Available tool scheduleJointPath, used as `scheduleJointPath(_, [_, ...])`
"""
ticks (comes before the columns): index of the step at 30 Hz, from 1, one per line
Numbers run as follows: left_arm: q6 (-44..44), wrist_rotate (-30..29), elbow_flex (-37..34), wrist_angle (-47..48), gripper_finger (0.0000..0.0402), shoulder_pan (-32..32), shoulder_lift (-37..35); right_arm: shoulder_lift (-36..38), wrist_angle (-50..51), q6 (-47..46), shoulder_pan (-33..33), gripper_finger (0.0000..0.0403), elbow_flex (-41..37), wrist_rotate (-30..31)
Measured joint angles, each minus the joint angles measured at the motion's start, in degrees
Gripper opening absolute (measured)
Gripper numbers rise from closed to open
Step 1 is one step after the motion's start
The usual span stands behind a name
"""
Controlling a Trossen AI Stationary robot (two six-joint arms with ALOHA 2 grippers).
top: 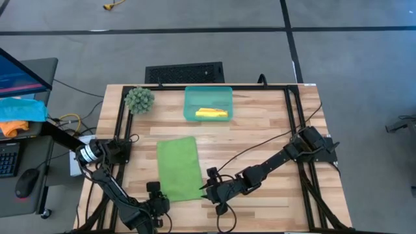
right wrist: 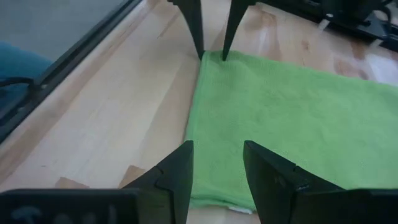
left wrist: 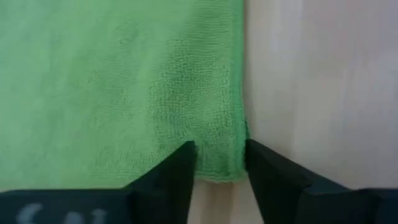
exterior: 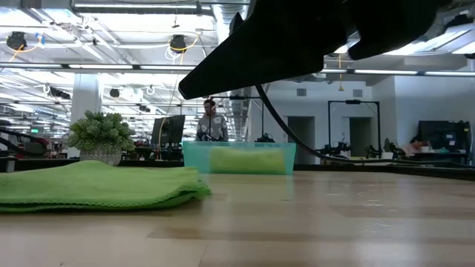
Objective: Roll microfiber towels into tight, uniform cylinder then place into a basket
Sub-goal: Fold the green microfiber cloth
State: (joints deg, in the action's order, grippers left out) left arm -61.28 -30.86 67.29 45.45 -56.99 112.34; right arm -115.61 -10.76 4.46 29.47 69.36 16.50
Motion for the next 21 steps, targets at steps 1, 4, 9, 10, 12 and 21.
scheduleJointPath(1, [0.14, -0.12, 0.0, -0.83, 0.012, 0.02, 0.02, 0.0, 0.01, 0.01, -0.07, 0.0163, 0.0, -0.62])
scheduleJointPath(4, [-0.24, -2.32, -0.06, -2.06, 0.0079, 0.02, 0.25, 0.0, 0.01, 0.32, -0.69, 0.0163, 0.0, -1.71])
scheduleJointPath(9, [-6.92, -6.62, 0.28, -2.91, 0.0017, 0.22, 0.32, 0.0, 0.44, 0.53, -1.77, 0.0163, 0.0, -2.65])
scheduleJointPath(10, [-7.99, -7.16, 0.28, -3.06, 0.0009, 0.24, 0.32, 0.0, 0.5, 0.53, -1.86, 0.0163, 0.0, -3.1])
scheduleJointPath(12, [-9.89, -8.06, 0.28, -2.98, 0.0005, 0.2, 0.32, 0.02, 1.05, 0.56, -1.79, 0.0163, 0.0, -3.61])
scheduleJointPath(21, [-14.05, -10.4, 0.29, -2.75, 0.0002, 0.28, 0.3, 0.02, 4.8, 0.51, -1.42, 0.0163, -0.01, -3.79])
